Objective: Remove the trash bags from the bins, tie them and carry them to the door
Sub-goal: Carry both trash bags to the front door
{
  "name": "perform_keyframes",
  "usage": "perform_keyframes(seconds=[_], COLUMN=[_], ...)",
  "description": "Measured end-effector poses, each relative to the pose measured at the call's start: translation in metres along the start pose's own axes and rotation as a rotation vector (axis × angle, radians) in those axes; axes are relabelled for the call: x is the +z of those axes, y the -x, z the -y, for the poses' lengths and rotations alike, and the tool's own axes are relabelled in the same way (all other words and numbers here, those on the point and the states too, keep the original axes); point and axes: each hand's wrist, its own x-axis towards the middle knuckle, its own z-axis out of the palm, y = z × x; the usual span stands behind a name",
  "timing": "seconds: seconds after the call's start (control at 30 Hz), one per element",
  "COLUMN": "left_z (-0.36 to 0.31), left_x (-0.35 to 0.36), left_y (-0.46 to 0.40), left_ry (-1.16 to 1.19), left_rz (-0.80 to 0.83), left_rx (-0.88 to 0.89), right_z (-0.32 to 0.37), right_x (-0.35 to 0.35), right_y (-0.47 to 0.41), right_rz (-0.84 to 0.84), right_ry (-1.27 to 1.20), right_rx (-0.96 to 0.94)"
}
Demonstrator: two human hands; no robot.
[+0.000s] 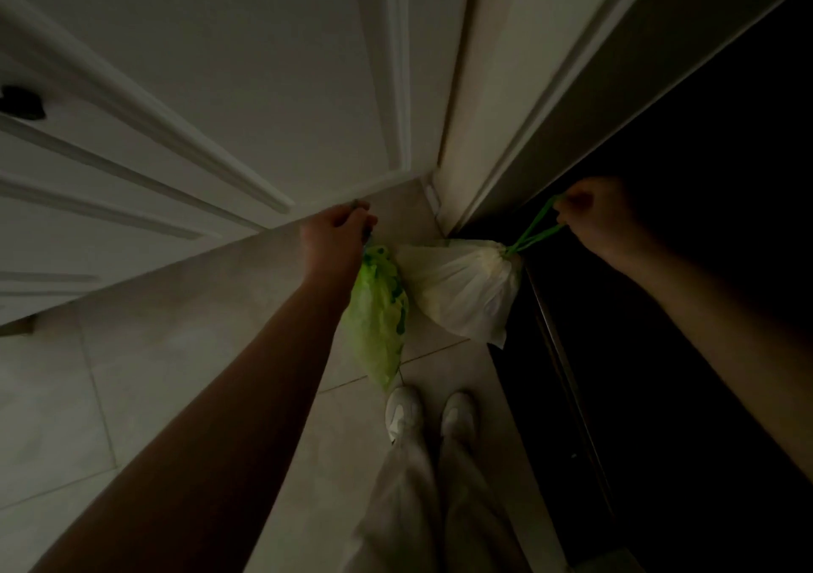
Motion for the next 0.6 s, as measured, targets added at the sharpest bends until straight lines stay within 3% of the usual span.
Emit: perform_keyframes(seconds=[0.27,0.6], left_z=[-0.03,-0.041], left_x=[0.031,0.064], left_y=[-0.017,-0.031], left_ry=[-0.049,-0.162], left_rz=[0.026,0.048], left_rx=[0.095,0.212], right_z=[0.005,-0.008], right_x=[-0.026,-0.038], right_y=[-0.024,-0.032], right_rz=[-0.069,-0.156], right_ry=[0.039,0.283], right_rx=[-0.026,-0.146])
